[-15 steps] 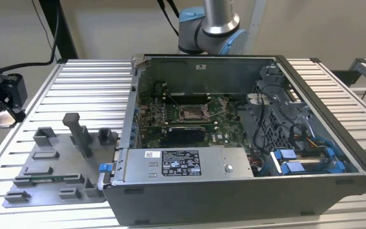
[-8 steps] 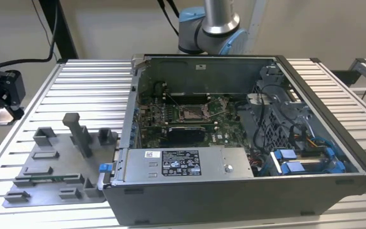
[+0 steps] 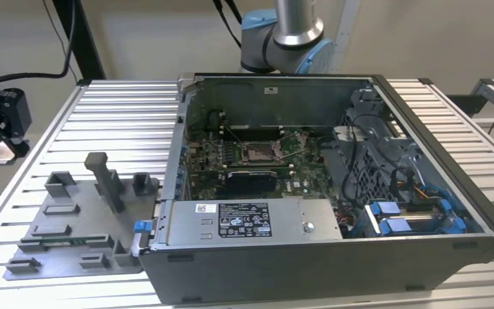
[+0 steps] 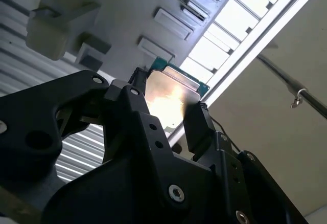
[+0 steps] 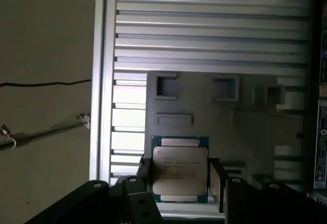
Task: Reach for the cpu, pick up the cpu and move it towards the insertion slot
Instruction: 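Pick up the cpu and move it towards the insertion slot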
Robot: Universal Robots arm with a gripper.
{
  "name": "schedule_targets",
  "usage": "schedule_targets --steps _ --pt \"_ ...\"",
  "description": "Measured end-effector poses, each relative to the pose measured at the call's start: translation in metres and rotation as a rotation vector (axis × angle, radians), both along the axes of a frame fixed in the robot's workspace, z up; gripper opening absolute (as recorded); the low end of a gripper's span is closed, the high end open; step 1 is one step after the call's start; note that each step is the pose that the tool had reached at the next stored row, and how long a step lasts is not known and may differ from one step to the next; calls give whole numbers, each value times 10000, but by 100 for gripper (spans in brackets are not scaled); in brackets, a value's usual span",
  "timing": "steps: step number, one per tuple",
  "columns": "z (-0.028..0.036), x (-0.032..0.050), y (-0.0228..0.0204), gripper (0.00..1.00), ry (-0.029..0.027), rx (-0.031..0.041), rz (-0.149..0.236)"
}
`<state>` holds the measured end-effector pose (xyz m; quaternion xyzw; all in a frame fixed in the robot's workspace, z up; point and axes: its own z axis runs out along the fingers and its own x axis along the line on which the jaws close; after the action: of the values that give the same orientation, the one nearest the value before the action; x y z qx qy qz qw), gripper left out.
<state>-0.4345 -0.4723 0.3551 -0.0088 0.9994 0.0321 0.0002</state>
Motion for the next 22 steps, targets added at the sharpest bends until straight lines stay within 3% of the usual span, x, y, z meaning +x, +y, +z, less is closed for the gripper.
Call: schedule_targets --steps 8,22 --pt "89 0 0 0 0 0 0" --pt "302 1 0 0 0 0 1"
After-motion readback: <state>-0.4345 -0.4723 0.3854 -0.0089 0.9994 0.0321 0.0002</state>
